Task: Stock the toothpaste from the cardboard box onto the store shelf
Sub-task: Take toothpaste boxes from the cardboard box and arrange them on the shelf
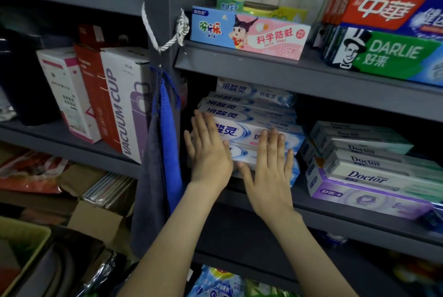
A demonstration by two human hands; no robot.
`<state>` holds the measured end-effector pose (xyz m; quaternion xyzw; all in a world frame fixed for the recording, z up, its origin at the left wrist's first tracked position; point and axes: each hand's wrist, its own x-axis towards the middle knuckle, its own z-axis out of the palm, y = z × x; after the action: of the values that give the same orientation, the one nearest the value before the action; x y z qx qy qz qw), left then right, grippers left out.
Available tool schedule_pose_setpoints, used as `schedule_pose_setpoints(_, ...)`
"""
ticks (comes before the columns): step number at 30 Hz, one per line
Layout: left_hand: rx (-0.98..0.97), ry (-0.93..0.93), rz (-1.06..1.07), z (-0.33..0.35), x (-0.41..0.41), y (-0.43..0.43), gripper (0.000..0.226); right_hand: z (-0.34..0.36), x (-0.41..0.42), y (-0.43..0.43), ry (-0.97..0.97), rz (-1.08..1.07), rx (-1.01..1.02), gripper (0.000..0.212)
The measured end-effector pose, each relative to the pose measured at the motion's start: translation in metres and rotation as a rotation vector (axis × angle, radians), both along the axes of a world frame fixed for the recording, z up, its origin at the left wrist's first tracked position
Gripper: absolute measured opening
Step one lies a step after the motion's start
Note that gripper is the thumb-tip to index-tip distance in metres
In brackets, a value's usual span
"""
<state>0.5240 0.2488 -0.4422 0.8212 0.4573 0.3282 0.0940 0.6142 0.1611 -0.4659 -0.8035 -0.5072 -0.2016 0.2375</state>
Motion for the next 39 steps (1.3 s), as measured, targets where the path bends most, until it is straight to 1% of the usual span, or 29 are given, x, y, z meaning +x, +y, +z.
schedule_pose_setpoints(3, 0.102, -0.134, 0.058, -0.003, 0.004, -0.015, 0.072, 0.011, 0.001, -0.020, -0.011, 0.029, 0.015, 0.074)
schedule_pose_setpoints(5, 0.159, -0.168, 0.023, -0.003, 0.012, -0.039, 0.070, 0.019, 0.005, -0.039, -0.049, 0.053, 0.034, 0.077)
schedule_pose_setpoints(8, 0.205, -0.120, -0.162, -0.001, 0.030, -0.082, 0.070, 0.027, 0.022, -0.075, -0.079, 0.064, 0.076, 0.072)
schedule_pose_setpoints(10, 0.266, -0.064, -0.249, 0.001, 0.045, -0.105, 0.064, 0.031, 0.043, -0.103, -0.095, 0.033, 0.130, 0.068)
schedule_pose_setpoints(13, 0.334, -0.032, -0.352, 0.005, 0.068, -0.129, 0.053, 0.034, 0.087, -0.146, -0.113, -0.077, 0.158, 0.064)
schedule_pose_setpoints(16, 0.383, -0.004, -0.427, 0.010, 0.096, -0.145, 0.047, 0.033, 0.138, -0.180, -0.025, -0.222, 0.135, 0.072)
schedule_pose_setpoints(18, 0.449, 0.024, -0.450, 0.007, 0.118, -0.151, 0.045, 0.030, 0.172, -0.193, -0.001, -0.257, 0.088, 0.071)
schedule_pose_setpoints(19, 0.480, 0.049, -0.446, 0.006, 0.128, -0.154, 0.047, 0.029, 0.186, -0.196, -0.001, -0.248, 0.047, 0.070)
schedule_pose_setpoints(20, 0.506, 0.075, -0.434, 0.005, 0.137, -0.155, 0.049, 0.029, 0.199, -0.199, -0.007, -0.227, 0.013, 0.067)
schedule_pose_setpoints(23, 0.564, 0.114, -0.363, 0.005, 0.158, -0.154, 0.042, 0.032, 0.226, -0.199, -0.020, -0.124, -0.001, 0.063)
schedule_pose_setpoints(25, 0.593, 0.133, -0.327, 0.003, 0.165, -0.152, 0.042, 0.035, 0.233, -0.198, 0.037, -0.061, 0.006, 0.060)
schedule_pose_setpoints(26, 0.606, 0.136, -0.315, 0.001, 0.167, -0.151, 0.046, 0.035, 0.236, -0.197, 0.062, -0.044, 0.009, 0.059)
schedule_pose_setpoints(28, 0.604, 0.158, -0.305, -0.002, 0.169, -0.151, 0.064, 0.034, 0.240, -0.196, 0.081, -0.025, 0.022, 0.059)
schedule_pose_setpoints(29, 0.604, 0.164, -0.303, -0.002, 0.169, -0.150, 0.069, 0.034, 0.240, -0.196, 0.097, -0.033, 0.029, 0.059)
schedule_pose_setpoints(32, 0.595, 0.159, -0.303, -0.001, 0.175, -0.146, 0.075, 0.037, 0.240, -0.192, 0.234, -0.055, 0.052, 0.062)
schedule_pose_setpoints(34, 0.604, 0.107, -0.316, -0.001, 0.179, -0.143, 0.069, 0.041, 0.241, -0.190, 0.390, -0.003, 0.117, 0.068)
schedule_pose_setpoints(37, 0.632, 0.032, -0.337, -0.002, 0.181, -0.136, 0.055, 0.047, 0.247, -0.189, 0.552, 0.019, 0.182, 0.082)
schedule_pose_setpoints(39, 0.645, 0.015, -0.350, -0.002, 0.182, -0.130, 0.044, 0.050, 0.249, -0.190, 0.636, 0.018, 0.192, 0.078)
